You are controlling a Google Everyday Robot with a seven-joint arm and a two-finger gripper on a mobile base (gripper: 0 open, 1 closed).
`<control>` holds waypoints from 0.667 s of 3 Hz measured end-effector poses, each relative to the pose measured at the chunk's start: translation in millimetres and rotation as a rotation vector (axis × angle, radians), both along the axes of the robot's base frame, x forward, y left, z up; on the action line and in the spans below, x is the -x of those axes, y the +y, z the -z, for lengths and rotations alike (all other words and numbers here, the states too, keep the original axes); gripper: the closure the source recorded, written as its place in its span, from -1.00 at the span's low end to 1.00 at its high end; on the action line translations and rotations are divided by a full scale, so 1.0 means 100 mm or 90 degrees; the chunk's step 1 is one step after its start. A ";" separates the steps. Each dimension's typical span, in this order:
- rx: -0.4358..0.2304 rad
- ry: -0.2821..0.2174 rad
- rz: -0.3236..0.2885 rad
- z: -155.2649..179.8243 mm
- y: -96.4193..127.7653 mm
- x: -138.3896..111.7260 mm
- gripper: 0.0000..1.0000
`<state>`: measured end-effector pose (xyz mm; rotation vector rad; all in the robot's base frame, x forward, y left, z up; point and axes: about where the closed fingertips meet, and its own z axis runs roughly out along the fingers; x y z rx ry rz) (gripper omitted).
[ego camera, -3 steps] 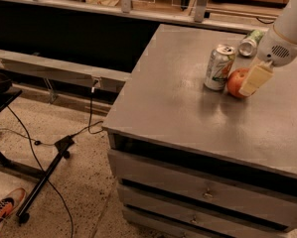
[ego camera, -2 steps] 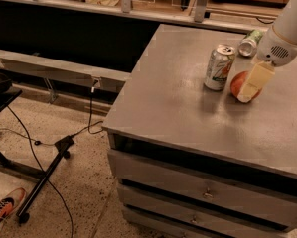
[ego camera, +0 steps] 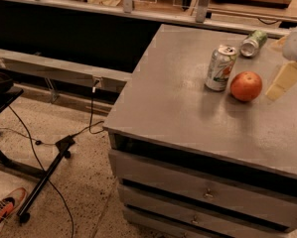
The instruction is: Move apple near 7up can
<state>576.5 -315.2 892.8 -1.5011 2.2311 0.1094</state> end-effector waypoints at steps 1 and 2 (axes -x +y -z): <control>-0.101 -0.070 -0.039 -0.15 -0.37 0.16 -1.00; -0.179 -0.127 -0.049 -0.39 -0.49 0.16 -1.00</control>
Offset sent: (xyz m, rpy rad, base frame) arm -0.0173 -0.0402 0.0162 0.1786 -0.1202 0.0662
